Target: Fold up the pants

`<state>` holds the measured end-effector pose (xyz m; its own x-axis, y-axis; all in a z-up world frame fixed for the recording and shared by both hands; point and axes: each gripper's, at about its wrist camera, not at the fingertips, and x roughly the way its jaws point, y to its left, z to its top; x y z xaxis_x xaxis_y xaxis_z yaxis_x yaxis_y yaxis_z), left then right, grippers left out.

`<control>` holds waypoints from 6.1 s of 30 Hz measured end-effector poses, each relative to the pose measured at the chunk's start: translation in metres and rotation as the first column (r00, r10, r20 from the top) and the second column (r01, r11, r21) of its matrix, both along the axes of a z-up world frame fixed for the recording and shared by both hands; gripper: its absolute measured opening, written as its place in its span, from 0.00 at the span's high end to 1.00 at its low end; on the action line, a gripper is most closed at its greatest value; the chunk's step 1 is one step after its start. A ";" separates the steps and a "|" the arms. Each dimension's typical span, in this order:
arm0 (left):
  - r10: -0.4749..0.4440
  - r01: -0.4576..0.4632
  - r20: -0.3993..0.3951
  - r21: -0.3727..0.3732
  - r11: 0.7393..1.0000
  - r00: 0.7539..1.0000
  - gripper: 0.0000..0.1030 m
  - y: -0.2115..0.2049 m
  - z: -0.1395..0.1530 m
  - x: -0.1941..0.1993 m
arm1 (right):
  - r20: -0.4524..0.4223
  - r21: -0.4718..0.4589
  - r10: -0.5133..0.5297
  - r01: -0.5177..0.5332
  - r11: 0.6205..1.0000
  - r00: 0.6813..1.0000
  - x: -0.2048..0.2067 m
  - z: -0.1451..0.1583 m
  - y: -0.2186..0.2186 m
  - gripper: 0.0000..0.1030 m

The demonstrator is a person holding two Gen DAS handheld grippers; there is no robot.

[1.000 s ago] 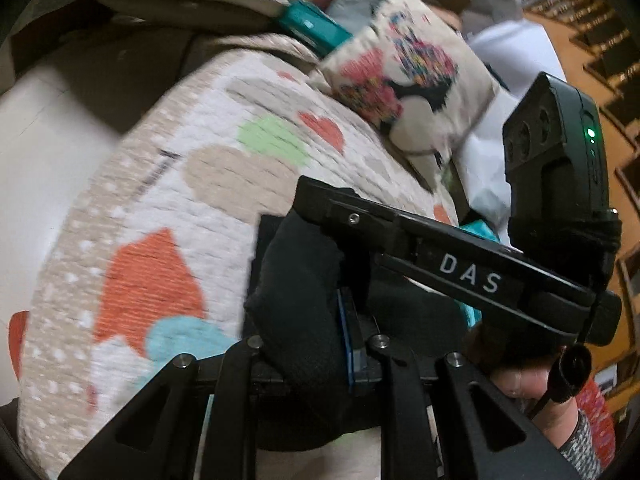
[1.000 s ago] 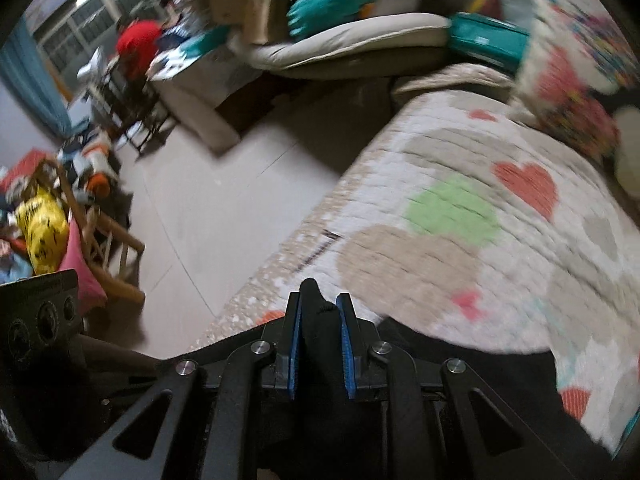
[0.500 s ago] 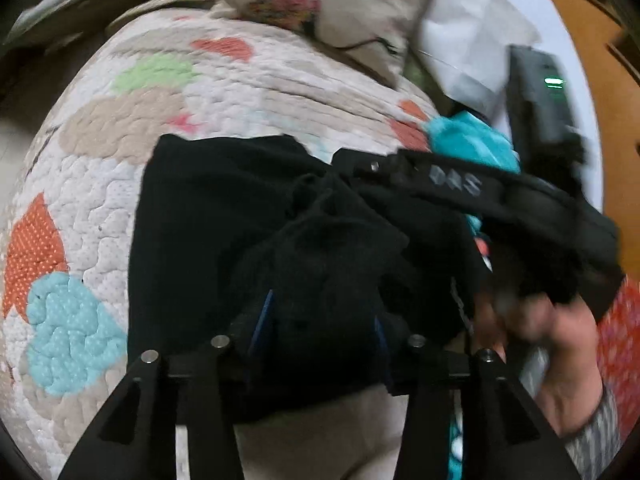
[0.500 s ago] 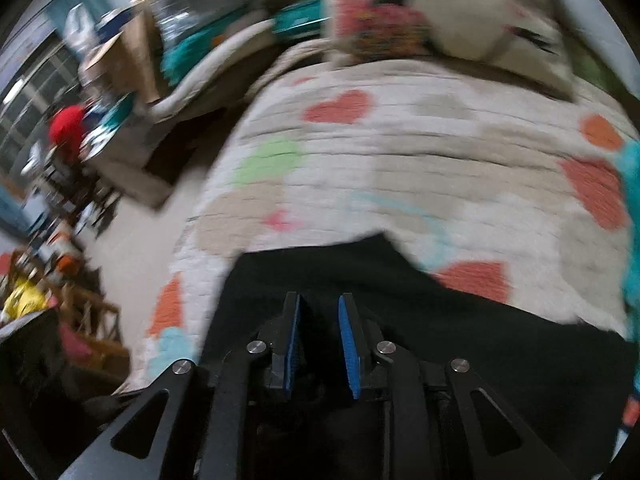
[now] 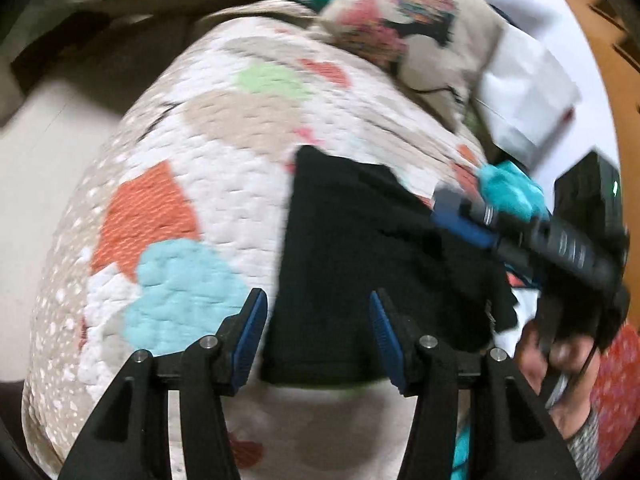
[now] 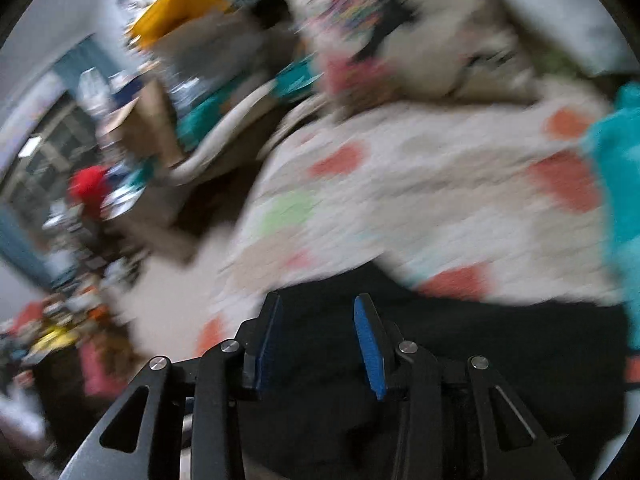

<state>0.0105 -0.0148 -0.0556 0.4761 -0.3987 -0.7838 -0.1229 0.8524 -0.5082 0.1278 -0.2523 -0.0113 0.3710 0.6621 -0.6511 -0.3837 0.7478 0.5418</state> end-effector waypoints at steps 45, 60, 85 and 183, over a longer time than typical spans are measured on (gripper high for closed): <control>0.041 -0.048 -0.100 -0.070 0.996 0.994 0.93 0.065 -0.043 0.004 | -0.104 -0.365 0.279 -0.297 0.882 0.955 0.080 -0.027 0.272 0.98; 0.030 -0.030 0.009 0.062 0.998 1.000 0.76 0.037 -0.019 0.014 | 0.040 -0.315 -0.081 0.089 0.945 0.996 0.040 0.027 0.061 0.49; -0.152 0.090 0.157 0.341 0.936 0.976 0.65 -0.024 0.011 0.007 | -0.112 -0.127 -0.537 0.524 0.842 0.836 -0.123 -0.060 -0.073 0.48; -0.468 0.464 0.267 0.083 0.882 0.843 0.78 -0.049 0.085 0.097 | 0.196 0.051 -0.291 0.286 0.957 0.937 -0.100 0.016 0.017 0.90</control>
<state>0.1075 -0.0640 0.0295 0.4310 -0.6165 -0.6589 0.4310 0.7822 -0.4499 0.0280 -0.2356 0.0042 0.6685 0.5201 -0.5316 -0.2548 0.8317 0.4933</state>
